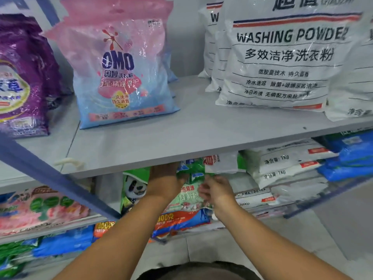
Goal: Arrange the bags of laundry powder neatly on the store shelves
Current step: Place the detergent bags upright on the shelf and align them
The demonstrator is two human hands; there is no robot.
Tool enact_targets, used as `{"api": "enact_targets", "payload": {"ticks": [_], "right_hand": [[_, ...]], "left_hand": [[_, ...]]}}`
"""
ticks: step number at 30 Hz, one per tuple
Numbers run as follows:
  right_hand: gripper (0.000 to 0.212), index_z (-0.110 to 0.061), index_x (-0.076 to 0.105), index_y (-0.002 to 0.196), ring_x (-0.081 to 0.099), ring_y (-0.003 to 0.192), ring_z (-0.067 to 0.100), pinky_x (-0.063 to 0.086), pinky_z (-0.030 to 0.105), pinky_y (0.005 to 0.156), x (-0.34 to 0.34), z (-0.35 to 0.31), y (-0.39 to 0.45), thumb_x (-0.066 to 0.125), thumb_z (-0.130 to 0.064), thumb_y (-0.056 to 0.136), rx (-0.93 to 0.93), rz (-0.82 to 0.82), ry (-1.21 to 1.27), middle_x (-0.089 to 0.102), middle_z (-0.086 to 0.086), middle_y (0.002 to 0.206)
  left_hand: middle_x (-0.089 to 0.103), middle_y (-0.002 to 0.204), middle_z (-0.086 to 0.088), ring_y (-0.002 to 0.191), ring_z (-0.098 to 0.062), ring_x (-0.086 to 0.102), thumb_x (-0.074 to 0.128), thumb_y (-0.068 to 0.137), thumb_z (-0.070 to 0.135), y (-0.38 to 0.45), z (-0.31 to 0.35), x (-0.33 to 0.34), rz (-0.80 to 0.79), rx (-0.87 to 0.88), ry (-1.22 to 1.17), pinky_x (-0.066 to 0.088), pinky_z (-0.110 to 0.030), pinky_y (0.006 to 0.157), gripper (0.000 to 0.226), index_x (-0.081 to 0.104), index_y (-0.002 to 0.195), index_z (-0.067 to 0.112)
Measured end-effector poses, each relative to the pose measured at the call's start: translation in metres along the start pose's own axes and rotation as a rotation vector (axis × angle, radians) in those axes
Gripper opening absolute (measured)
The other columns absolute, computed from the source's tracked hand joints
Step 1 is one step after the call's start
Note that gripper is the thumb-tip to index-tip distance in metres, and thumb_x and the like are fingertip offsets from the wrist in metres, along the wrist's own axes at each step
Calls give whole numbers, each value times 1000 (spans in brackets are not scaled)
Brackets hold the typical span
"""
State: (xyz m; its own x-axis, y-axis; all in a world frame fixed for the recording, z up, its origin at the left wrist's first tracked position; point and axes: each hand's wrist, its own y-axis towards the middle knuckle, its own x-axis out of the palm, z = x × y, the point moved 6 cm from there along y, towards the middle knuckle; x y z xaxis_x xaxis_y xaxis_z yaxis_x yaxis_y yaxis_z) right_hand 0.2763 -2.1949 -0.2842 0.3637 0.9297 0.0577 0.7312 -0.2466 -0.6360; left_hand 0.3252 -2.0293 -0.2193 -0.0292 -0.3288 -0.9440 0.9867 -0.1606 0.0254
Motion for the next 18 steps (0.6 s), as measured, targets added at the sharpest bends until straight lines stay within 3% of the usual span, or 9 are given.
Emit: {"api": "enact_targets", "payload": {"ticks": [3,6,10,13,16,18], "right_hand": [[24,-4,61,101,60,66,24,49,34,56,3,-1,5,63,-28,99,3,-74,14,67,12,77],[24,-4,58,96,67,69,27,58,40,67,-1,-2,8,67,-26,96,-16,-70,30,72,12,73],[20,-4,57,97,74,77,28,59,30,61,-22,-5,7,65,-22,98,-41,-105,43,74,23,89],[19,-7,51,89,68,80,30,58,34,82,-47,-6,7,64,-17,98,-116,-150,136,62,18,83],[11,-12,50,96,46,72,26,47,42,81,-60,-6,7,60,-9,98,-136,-182,233,42,13,78],[14,-10,49,89,50,66,24,47,43,77,-67,-4,7,58,-2,98,-137,-152,238,47,10,70]], "left_hand": [[70,111,-5,99,-28,64,69,88,51,9,8,1,-7,-14,-24,53,-35,84,42,62,117,20],[70,110,-3,99,-27,65,63,92,55,12,13,0,-24,-38,-38,53,-34,83,41,63,114,20],[73,111,-3,105,-28,65,64,93,51,12,20,-7,35,-71,-26,50,-35,87,35,69,111,21],[73,106,-2,103,-30,66,66,91,51,6,34,-8,87,-124,53,50,-35,86,32,70,106,23],[65,89,-1,91,-29,68,65,92,49,-7,47,3,-56,-310,21,54,-30,76,31,67,100,19],[69,88,-5,83,-28,70,66,93,45,-14,53,13,-157,-398,-35,57,-31,73,32,67,104,14]]}}
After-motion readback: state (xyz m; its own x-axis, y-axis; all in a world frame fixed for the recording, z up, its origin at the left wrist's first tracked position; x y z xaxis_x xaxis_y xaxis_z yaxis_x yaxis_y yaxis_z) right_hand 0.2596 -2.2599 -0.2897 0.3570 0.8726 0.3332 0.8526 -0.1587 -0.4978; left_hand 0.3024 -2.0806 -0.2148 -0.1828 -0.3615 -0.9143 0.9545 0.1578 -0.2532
